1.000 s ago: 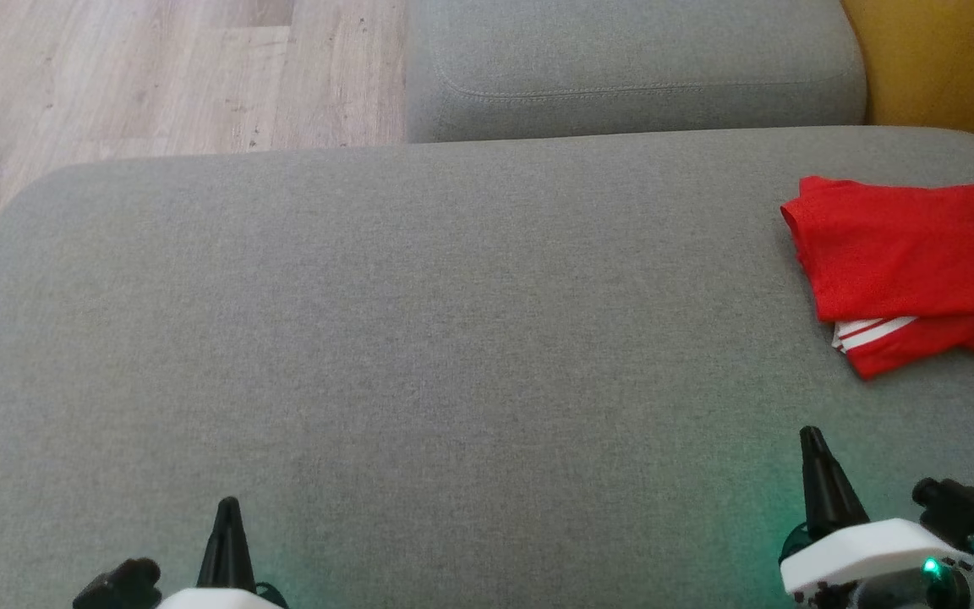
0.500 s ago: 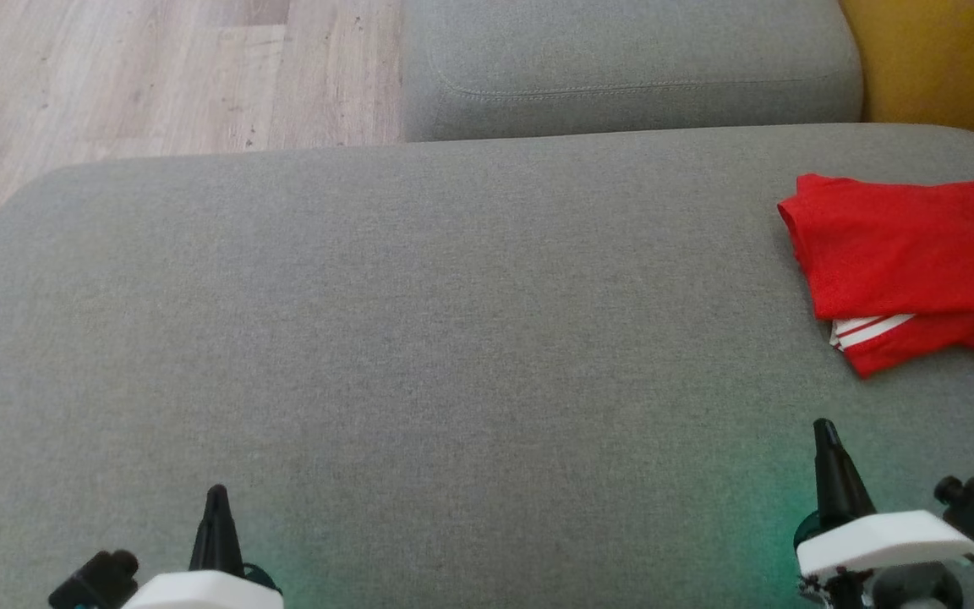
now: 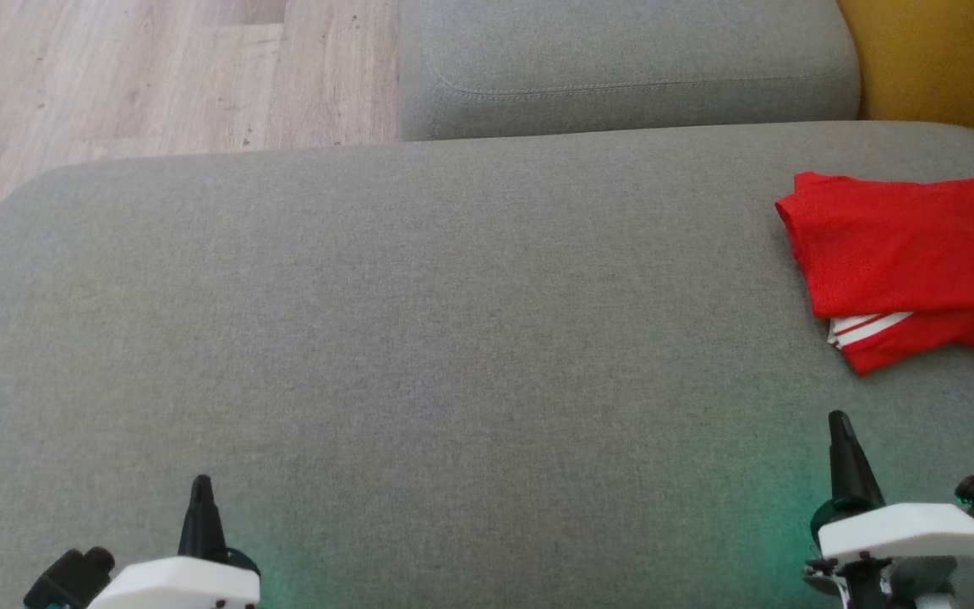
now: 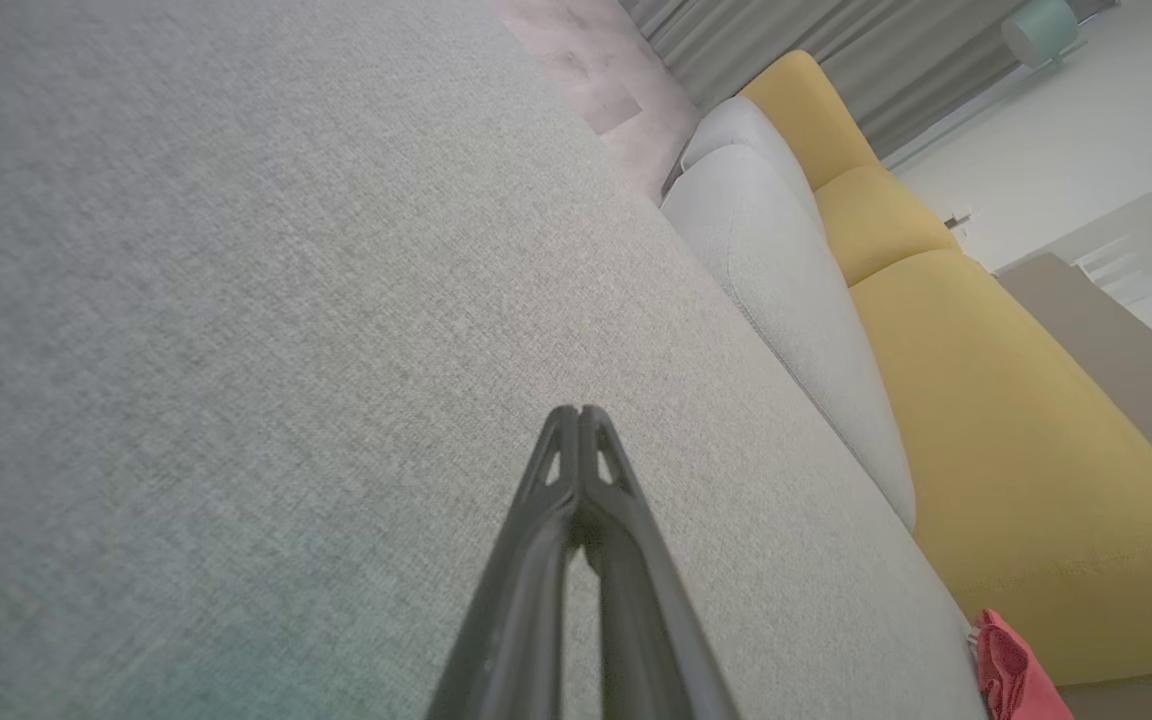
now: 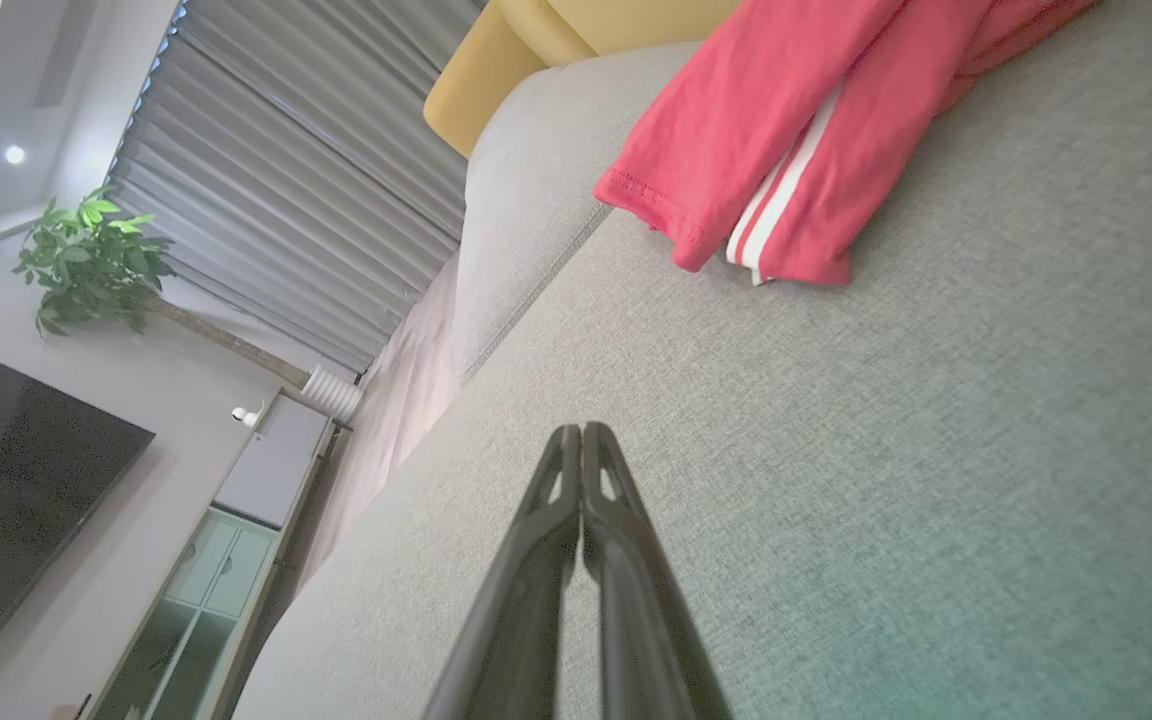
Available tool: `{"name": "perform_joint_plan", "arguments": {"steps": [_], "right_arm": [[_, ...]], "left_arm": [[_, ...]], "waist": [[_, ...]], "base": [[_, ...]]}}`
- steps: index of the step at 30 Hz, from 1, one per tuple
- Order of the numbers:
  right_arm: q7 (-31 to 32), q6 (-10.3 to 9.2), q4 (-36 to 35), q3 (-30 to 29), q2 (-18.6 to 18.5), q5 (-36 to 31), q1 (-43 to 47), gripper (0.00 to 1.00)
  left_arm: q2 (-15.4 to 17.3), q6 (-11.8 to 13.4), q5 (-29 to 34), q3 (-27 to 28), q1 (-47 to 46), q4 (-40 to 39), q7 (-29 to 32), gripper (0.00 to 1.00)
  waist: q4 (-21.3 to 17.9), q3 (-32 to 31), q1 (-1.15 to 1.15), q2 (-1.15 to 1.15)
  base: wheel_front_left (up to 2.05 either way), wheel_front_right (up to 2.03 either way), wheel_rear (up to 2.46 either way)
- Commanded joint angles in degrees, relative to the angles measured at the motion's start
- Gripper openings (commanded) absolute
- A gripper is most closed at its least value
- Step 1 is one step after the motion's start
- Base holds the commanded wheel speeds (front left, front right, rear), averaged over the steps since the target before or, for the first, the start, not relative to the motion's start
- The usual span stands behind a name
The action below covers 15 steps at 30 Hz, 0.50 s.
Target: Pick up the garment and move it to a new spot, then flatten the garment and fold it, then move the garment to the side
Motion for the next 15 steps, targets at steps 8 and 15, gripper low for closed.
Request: {"name": "perform_joint_plan", "arguments": {"steps": [8,15], "right_arm": [[0.9,0.22,-2.4,-0.3,-1.1,5.9,-3.9,0.0],[1.7,0.24,-2.5,-0.8,-1.1,10.4,-4.5,0.0]], "left_arm": [[-0.1,-1.0,-4.8,2.8,-3.4,-2.2,1.3,0.0],[-0.4,-1.7,-8.4,4.0,-4.0,-2.4,2.4,0.0]], "waist": [[-0.1,0.1,0.0,0.0],[-0.3,0.1,0.0,0.0]], "base": [[0.0,0.0,0.0],[0.0,0.0,0.0]]}}
